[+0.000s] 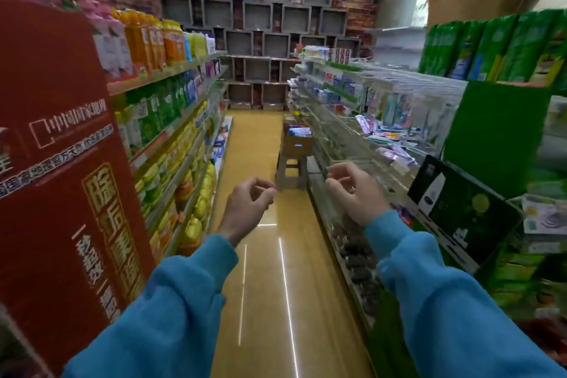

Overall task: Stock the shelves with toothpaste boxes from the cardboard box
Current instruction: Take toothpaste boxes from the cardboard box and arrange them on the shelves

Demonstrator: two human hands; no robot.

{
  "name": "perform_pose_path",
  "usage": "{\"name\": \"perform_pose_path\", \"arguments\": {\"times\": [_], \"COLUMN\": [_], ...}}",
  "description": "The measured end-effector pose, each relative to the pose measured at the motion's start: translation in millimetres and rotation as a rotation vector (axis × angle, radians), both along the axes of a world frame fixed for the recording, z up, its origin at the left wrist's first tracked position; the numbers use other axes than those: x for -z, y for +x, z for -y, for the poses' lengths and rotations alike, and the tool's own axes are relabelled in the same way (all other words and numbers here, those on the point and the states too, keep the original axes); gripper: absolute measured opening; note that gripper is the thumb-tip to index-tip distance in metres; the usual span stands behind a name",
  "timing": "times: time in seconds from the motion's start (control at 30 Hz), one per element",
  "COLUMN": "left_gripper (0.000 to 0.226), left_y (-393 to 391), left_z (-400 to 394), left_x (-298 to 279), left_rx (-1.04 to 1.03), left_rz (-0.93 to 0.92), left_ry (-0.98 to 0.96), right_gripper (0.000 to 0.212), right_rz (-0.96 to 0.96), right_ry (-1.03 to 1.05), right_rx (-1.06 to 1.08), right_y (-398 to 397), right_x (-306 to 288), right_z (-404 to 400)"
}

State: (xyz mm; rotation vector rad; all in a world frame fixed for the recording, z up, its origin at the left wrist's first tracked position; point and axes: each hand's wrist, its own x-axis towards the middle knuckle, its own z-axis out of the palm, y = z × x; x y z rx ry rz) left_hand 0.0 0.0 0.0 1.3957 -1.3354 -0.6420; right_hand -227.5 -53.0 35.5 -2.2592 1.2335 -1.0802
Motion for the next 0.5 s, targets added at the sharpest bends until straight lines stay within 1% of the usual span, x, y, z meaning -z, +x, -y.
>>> {"name": "perform_pose_path", "arguments": {"times": [0.03, 0.17, 0.33, 0.5], "left_gripper": [0.010, 0.012, 0.013, 0.012], "left_y": [8, 42, 74, 89], "left_z": [13, 69, 134, 201], "left_x": [-2, -4, -16, -14], "left_rx": [-0.004, -0.022, -0.030, -0.020], "left_rz": [-0.020, -0.077, -0.123, -0.146], "left_ry": [-0.026, -0.023, -0.078, -0.085], "right_gripper": [0.021, 0.022, 0.023, 0.025], "right_rz": [0.011, 0.007, 0.061, -0.028], "right_ry": [-0.006, 0.028, 0.059, 0.113], "right_rx": [0.004, 0.071, 0.176, 0.261], "right_y": [12, 49, 74, 89], "right_x": [-1, -4, -13, -8], "right_z": [11, 60, 119, 185]}}
